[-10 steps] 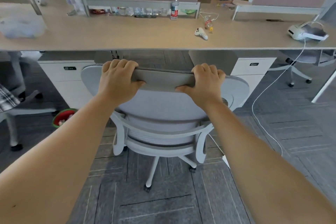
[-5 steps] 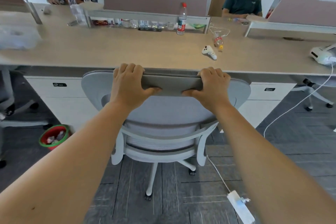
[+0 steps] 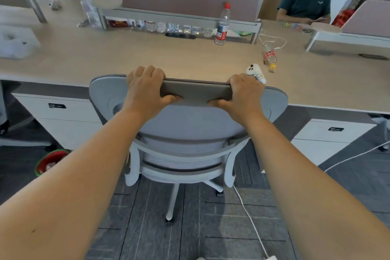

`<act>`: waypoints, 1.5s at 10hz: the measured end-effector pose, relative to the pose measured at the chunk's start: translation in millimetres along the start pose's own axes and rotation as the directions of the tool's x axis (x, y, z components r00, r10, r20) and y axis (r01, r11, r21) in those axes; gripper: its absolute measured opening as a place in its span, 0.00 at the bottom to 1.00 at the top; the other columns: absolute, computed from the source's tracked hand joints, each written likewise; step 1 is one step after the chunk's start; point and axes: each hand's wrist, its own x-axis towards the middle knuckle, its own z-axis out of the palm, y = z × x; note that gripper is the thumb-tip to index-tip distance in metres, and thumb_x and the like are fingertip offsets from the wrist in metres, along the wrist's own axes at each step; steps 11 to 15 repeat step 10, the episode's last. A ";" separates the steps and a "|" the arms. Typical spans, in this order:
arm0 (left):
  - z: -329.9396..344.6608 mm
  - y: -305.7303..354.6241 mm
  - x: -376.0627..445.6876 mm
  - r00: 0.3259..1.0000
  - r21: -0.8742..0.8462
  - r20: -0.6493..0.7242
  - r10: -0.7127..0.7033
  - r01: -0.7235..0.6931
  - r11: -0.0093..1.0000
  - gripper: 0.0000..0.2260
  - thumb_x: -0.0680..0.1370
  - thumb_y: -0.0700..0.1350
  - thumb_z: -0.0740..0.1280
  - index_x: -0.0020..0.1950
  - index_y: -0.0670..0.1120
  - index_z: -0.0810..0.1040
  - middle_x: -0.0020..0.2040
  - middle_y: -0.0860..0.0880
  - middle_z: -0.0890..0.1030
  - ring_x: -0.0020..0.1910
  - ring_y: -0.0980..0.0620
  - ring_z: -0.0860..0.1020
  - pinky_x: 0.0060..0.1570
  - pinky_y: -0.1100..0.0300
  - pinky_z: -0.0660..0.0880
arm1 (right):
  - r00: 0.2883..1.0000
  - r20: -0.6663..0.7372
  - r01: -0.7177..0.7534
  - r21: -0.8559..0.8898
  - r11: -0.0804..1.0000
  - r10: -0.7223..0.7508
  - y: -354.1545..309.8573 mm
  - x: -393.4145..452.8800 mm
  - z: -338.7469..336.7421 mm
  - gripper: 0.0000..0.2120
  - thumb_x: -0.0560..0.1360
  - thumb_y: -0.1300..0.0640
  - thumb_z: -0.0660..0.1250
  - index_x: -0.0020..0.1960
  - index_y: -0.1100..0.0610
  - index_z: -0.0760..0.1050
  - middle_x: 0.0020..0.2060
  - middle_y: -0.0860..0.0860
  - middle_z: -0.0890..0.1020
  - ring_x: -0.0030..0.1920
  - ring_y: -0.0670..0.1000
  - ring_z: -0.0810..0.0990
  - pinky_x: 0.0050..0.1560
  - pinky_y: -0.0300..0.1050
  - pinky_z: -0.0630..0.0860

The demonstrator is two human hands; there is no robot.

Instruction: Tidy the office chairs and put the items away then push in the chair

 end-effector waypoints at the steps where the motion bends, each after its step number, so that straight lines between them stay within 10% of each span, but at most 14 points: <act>1: 6.3 -6.3 18.8 1.000 0.020 -0.018 -0.014 0.015 1.000 0.22 0.69 0.52 0.72 0.51 0.36 0.74 0.52 0.38 0.75 0.55 0.40 0.69 0.58 0.47 0.62 | 0.999 0.005 0.041 -0.009 0.999 -0.041 3.6 20.4 8.1 0.26 0.68 0.42 0.71 0.53 0.62 0.72 0.52 0.57 0.77 0.54 0.57 0.71 0.51 0.48 0.59; 15: -3.4 -24.2 -0.3 0.993 -0.002 -0.109 0.032 -0.033 0.999 0.31 0.68 0.50 0.72 0.67 0.43 0.65 0.68 0.36 0.69 0.69 0.39 0.62 0.68 0.44 0.61 | 0.993 -0.074 0.092 0.054 0.994 -0.088 -19.3 20.2 29.1 0.32 0.68 0.46 0.67 0.67 0.57 0.62 0.65 0.60 0.70 0.65 0.57 0.63 0.65 0.57 0.63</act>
